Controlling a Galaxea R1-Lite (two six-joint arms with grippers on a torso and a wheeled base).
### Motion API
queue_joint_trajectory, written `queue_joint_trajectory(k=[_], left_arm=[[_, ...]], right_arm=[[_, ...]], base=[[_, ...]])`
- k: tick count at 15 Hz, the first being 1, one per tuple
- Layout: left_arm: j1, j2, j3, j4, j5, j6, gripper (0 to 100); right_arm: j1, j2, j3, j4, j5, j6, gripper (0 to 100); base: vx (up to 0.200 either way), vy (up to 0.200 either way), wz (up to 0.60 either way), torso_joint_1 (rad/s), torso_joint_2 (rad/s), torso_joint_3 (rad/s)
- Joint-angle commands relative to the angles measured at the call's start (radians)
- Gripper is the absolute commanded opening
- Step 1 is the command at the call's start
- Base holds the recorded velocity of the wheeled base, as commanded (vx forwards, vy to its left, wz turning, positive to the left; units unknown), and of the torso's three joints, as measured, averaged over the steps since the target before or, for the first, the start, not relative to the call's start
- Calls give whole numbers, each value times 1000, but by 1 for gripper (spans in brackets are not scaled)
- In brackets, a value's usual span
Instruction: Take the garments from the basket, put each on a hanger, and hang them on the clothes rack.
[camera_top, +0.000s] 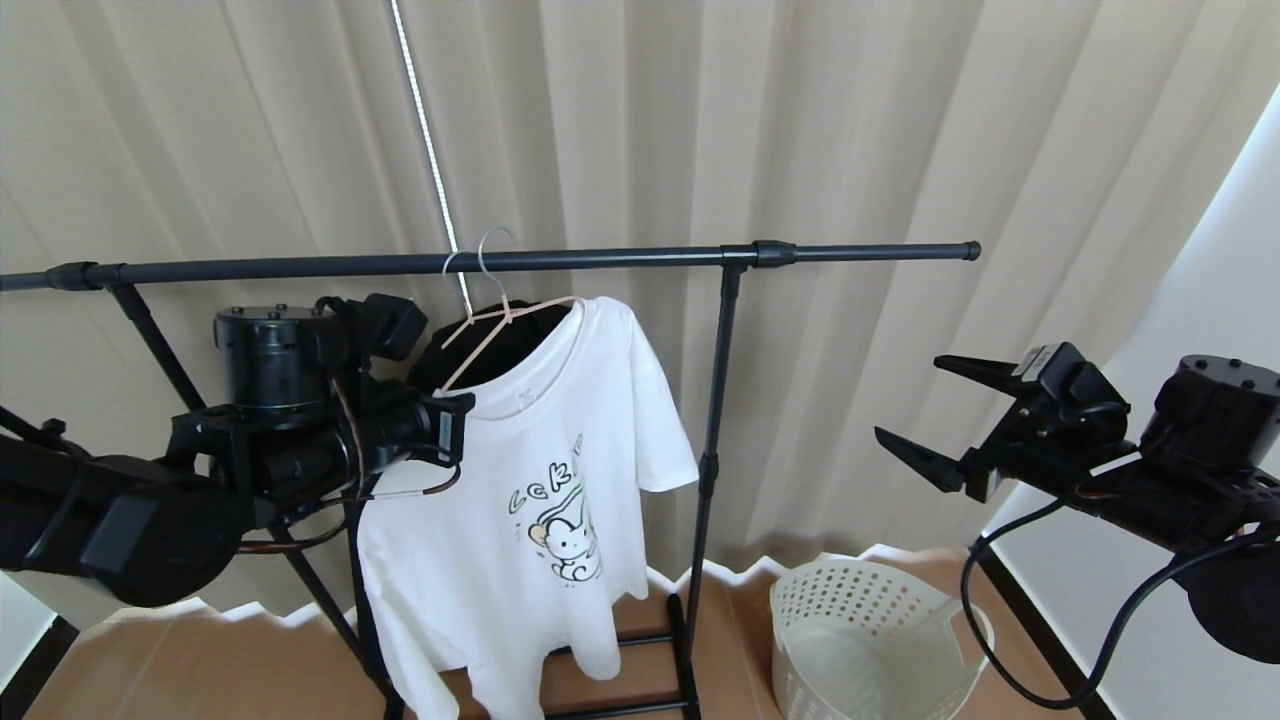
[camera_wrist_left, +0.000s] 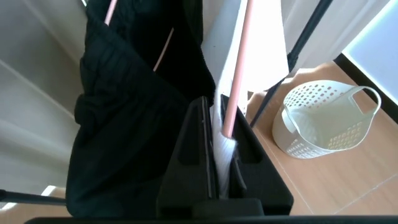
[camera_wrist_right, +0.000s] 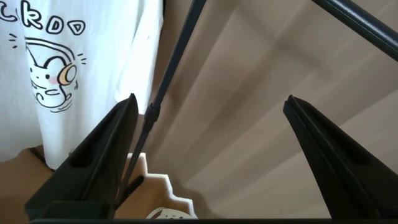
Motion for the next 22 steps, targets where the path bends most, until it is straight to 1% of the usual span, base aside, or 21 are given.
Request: queue_joint_trajectory(k=[1, 2, 4, 5, 10, 12, 13, 14, 16, 17, 20, 22], left_arm=[[-19, 65, -44, -1, 24, -3, 0], [-19, 85, -66, -1, 39, -7, 0], [-45, 137, -132, 2, 90, -52, 0], [-56, 153, -150, 2, 96, -59, 0], [-90, 240, -248, 4, 97, -61, 0], [-96, 277, -285, 4, 114, -61, 0], [-96, 277, -285, 4, 114, -61, 0], [-106, 306, -307, 4, 134, -61, 0], [-111, 320, -317, 2, 133, -64, 0], [-111, 334, -330, 4, 134, -78, 0], [-111, 348, -340, 4, 134, -79, 0], [-109, 372, -383, 7, 134, -79, 0]], right_arm=[[0, 2, -1, 0, 0, 0, 100], [0, 2, -1, 0, 0, 0, 100], [0, 4, -3, 0, 0, 0, 100], [0, 4, -3, 0, 0, 0, 100], [0, 13, -6, 0, 0, 0, 100], [0, 12, -6, 0, 0, 0, 100], [0, 12, -6, 0, 0, 0, 100], [0, 13, -6, 0, 0, 0, 100], [0, 13, -6, 0, 0, 0, 100], [0, 13, -6, 0, 0, 0, 100], [0, 18, -6, 0, 0, 0, 100], [0, 21, -7, 0, 0, -2, 100]], base=[[0, 0, 0, 0, 0, 0], [0, 0, 0, 0, 0, 0], [0, 0, 0, 0, 0, 0], [0, 0, 0, 0, 0, 0], [0, 0, 0, 0, 0, 0], [0, 0, 0, 0, 0, 0], [0, 0, 0, 0, 0, 0], [0, 0, 0, 0, 0, 0], [0, 0, 0, 0, 0, 0], [0, 0, 0, 0, 0, 0], [0, 0, 0, 0, 0, 0], [0, 0, 0, 0, 0, 0]])
